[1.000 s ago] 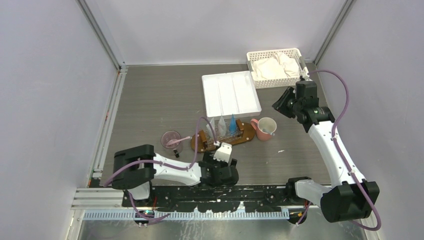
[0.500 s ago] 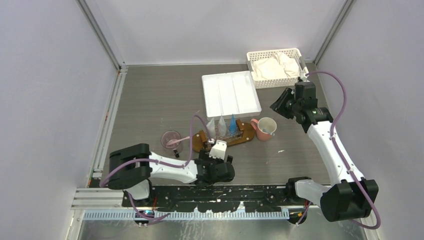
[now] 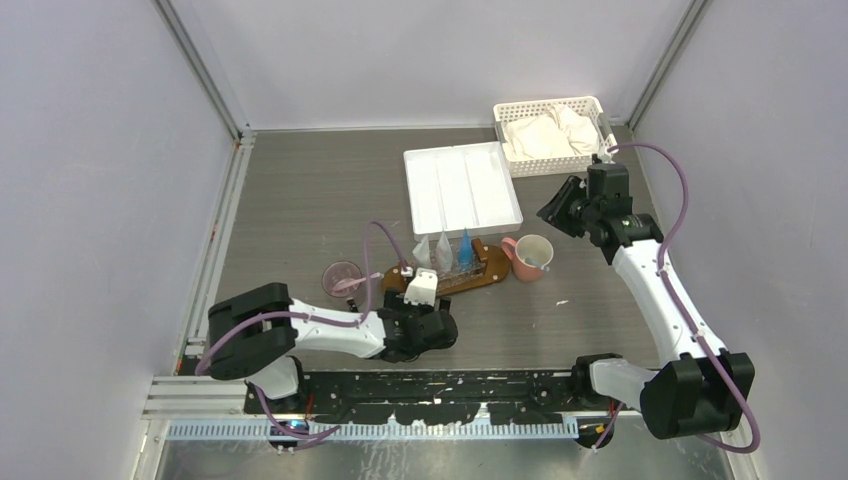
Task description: Prepare toiletry sets of a toothbrush and toothpaste on the tray
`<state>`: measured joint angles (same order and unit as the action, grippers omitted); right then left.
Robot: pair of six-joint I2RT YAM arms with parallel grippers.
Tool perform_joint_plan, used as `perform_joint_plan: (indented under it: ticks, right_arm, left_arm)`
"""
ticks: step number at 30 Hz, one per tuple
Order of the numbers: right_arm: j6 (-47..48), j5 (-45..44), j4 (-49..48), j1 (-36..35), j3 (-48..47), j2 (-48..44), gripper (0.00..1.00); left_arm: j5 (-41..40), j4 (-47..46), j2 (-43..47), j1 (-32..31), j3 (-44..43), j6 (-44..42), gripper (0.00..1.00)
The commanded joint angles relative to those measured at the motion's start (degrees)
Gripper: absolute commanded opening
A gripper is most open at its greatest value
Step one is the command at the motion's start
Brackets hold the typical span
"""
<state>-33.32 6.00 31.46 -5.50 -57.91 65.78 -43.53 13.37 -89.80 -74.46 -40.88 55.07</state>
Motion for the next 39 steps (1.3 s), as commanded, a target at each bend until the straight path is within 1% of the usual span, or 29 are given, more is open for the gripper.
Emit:
perform_joint_plan:
  ticks: [1,10,39]
  right_arm:
    - [-0.33,0.87,-2.20,0.20,0.08,0.34,0.35]
    - [-0.07,0.92,-2.11,0.22,0.08,0.48,0.34]
    - [0.27,1.08,-2.28,0.22,-0.10,1.52,0.34]
  left_arm:
    - [-1.29,-0.49,0.38,2.02,1.24,-2.87,0.89]
    - [1.10,-3.59,-1.84,4.86,1.00,-4.92,0.89]
    - [6.64,-8.57,-3.71,14.24,0.04,-11.88,0.89]
